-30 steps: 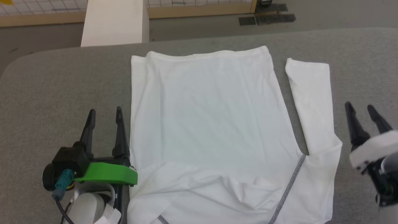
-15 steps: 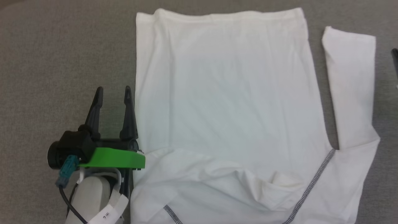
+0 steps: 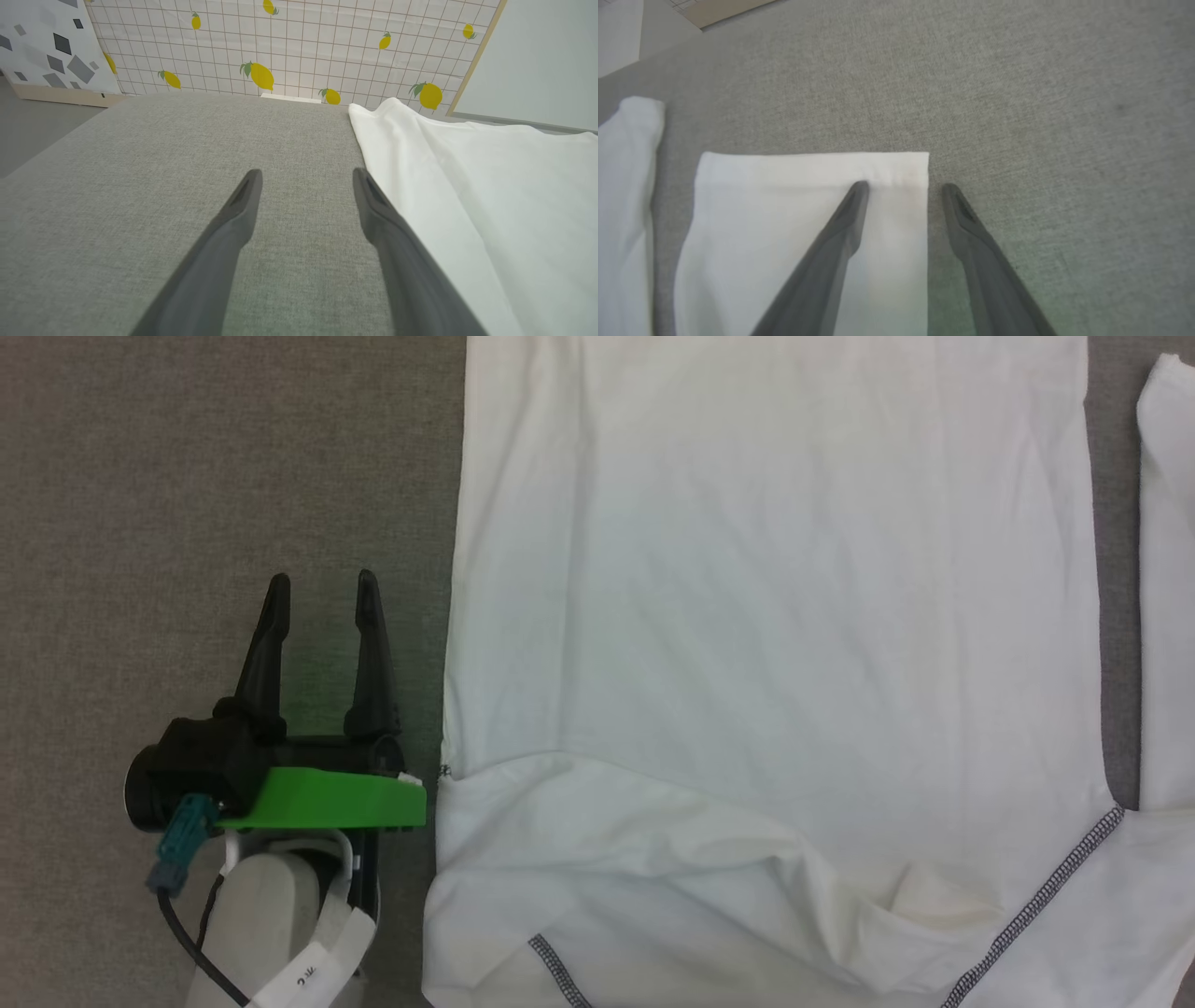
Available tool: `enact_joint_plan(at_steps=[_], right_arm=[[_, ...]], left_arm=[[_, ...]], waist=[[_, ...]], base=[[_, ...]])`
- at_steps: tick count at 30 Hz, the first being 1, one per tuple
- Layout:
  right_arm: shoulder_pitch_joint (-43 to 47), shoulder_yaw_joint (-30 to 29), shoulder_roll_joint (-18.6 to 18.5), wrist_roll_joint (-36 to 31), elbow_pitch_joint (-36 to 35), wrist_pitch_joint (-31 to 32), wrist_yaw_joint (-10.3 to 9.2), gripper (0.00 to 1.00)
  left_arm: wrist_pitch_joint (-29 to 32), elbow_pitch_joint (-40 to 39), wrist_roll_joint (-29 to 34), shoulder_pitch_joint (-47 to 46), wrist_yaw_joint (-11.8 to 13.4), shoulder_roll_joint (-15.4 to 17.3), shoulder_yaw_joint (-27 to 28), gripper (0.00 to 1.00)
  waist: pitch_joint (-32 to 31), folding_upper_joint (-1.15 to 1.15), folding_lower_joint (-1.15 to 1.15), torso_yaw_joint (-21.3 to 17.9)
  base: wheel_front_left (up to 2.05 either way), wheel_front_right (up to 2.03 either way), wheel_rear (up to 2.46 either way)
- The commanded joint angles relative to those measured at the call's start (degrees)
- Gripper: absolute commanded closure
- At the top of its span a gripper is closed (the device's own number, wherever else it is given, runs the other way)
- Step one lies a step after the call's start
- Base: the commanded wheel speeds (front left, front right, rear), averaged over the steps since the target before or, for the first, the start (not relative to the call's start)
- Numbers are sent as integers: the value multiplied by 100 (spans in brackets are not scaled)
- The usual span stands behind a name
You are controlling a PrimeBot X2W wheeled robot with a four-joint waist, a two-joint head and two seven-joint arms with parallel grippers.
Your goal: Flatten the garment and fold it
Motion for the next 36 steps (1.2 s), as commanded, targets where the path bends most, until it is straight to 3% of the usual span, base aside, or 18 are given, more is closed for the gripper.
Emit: enact_joint_plan(at_steps=[1,2,14,18,24,31,36], right_arm=[[111,94,143,-26,117,179,-8,91],[128,130,142,-20,65,231,-8,100],[1391,504,65,241,-1495,-472,-8,100],[2121,574,196,313,-2527,-482,-8,100],[3434,771,645,357,-4731,31,-8,100],[4349,1853,963,290,-6600,625,-8,100],[4488,3076,1020,391,-6746,666,-8,100]], left_arm=[[-27,-8,57,-60,-34,-39,28,0],[-27,5,66,-55,-39,-43,40,0],[-27,260,74,126,-98,-63,63,0],[-27,353,65,268,-124,-64,95,0],[-27,512,33,558,-170,-65,149,0],[-27,627,3,785,-210,-66,152,0],[-27,676,-30,856,-230,-66,148,0]], waist=[[21,0,-1,56],[-10,0,-1,50],[-912,0,-1,-110],[-1301,0,-1,-164],[-1873,0,-1,-232],[-2255,0,-1,-247],[-2348,0,-1,-258]], base=[[0,0,0],[0,0,0],[0,0,0],[0,0,0],[0,0,0],[0,0,0],[0,0,0]])
